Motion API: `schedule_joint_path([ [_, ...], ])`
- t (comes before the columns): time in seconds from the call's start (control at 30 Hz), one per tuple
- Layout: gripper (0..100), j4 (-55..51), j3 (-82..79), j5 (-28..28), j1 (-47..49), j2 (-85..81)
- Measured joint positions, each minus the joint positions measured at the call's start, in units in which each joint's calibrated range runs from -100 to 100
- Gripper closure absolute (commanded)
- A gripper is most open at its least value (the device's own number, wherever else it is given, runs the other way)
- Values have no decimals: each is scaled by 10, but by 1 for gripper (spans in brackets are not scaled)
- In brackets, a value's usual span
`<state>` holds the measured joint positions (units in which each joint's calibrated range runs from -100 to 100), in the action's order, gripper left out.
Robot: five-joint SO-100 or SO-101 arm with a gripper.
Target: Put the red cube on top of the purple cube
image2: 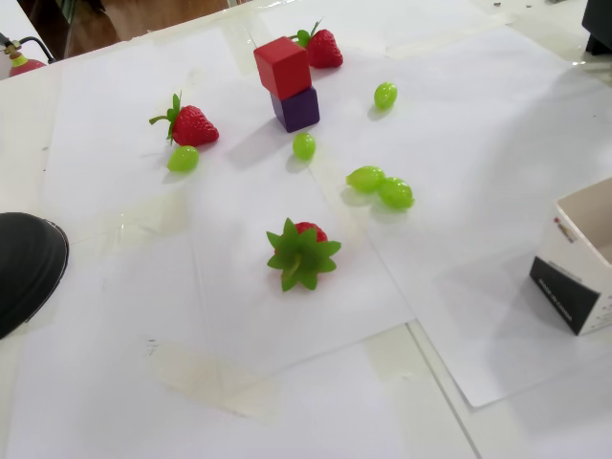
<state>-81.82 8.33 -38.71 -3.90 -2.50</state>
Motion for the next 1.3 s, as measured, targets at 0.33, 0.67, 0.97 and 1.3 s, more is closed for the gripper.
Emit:
schedule_joint_path([
  [0.33, 97, -17, -92, -26, 31, -156],
  [0.67, 100, 83, -344, -42, 63, -347],
  [0.97, 100, 164, -639, -50, 40, -592],
  [1.3, 100, 179, -834, -59, 33, -811],
])
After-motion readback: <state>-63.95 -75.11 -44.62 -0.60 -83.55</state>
